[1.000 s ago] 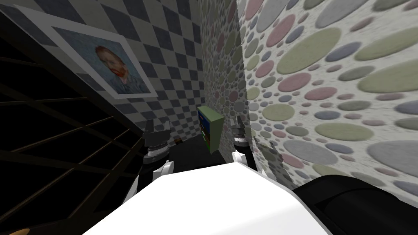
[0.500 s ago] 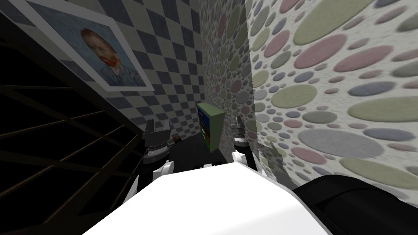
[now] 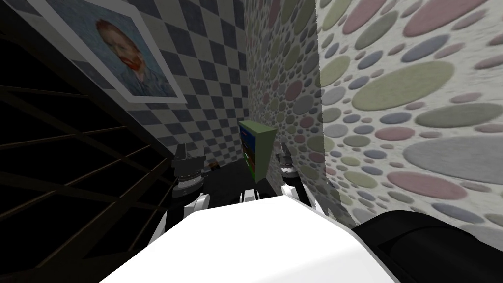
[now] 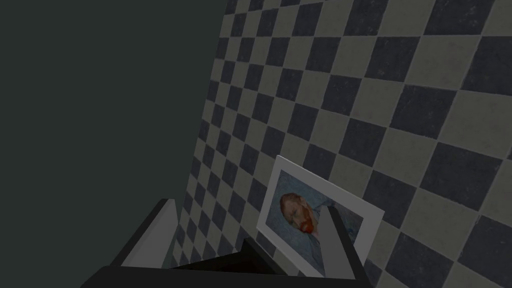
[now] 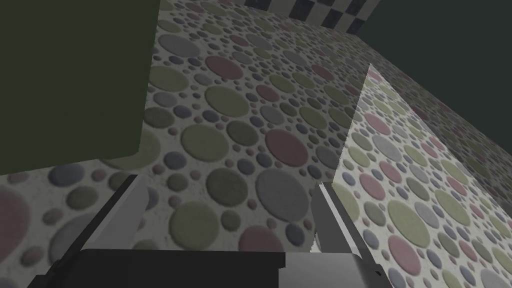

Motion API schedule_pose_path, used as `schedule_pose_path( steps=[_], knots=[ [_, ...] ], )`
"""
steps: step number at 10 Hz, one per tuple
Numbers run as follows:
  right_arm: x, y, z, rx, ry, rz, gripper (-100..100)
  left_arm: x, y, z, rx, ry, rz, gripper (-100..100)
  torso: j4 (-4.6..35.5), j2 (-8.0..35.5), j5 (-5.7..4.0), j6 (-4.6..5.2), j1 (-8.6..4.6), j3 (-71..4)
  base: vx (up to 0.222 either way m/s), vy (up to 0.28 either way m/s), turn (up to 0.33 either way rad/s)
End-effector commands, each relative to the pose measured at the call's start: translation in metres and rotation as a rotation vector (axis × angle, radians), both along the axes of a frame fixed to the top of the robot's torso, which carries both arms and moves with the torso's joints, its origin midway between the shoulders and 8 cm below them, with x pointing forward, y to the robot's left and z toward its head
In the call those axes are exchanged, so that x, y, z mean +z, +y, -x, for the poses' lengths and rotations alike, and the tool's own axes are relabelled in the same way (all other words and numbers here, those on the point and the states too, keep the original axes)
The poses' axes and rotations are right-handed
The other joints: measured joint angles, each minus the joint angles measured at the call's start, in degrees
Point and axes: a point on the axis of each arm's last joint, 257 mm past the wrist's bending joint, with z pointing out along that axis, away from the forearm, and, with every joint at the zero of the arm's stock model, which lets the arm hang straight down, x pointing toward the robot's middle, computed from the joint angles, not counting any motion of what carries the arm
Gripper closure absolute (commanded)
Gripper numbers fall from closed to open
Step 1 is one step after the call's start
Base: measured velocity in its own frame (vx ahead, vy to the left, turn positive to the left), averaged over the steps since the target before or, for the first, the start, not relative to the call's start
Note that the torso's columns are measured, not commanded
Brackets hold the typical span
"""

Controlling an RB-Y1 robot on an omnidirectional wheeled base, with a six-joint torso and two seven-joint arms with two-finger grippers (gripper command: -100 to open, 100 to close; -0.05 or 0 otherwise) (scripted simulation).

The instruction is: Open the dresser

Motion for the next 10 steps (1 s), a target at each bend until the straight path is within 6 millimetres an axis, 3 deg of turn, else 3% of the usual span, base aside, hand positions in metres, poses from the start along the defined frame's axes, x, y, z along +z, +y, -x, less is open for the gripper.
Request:
schedule_pose_path(
  steps=[1, 4, 5, 7, 8, 10],
  knots=[
    [-0.045, -0.001, -0.013, 0.014, 0.133, 0.055, -100, 0.000, 0.000, 0.000, 0.000, 0.000, 0.000, 0, 0.07, 0.11, -0.03, 0.00, -0.10, 0.00, 0.065, 0.166, 0.095],
    [-0.114, -0.011, -0.020, 0.022, 0.324, 0.131, -100, 0.000, 0.000, 0.000, 0.000, 0.000, 0.000, 0, 0.11, 0.19, -0.05, 0.02, -0.16, 0.03, 0.096, 0.194, 0.122],
    [-0.115, -0.011, -0.020, 0.021, 0.326, 0.131, -100, 0.000, 0.000, 0.000, 0.000, 0.000, 0.000, 0, 0.09, 0.11, -0.05, 0.01, -0.18, -0.02, 0.093, 0.136, 0.042],
    [-0.167, -0.023, -0.017, 0.020, 0.469, 0.190, -100, 0.000, 0.000, 0.000, 0.000, 0.000, 0.000, 0, 0.14, 0.30, -0.13, 0.01, -0.42, 0.10, 0.083, 0.151, 0.126],
    [-0.168, -0.024, -0.017, 0.018, 0.474, 0.191, -100, 0.000, 0.000, 0.000, 0.000, 0.000, 0.000, 0, 0.12, 0.20, -0.05, 0.01, -0.14, 0.05, 0.098, 0.142, 0.044],
    [-0.224, -0.043, -0.006, 0.008, 0.629, 0.254, -100, 0.000, 0.000, 0.000, 0.000, 0.000, 0.000, 0, 0.09, 0.13, -0.08, 0.01, -0.24, -0.01, 0.123, 0.165, 0.123]
  ],
)
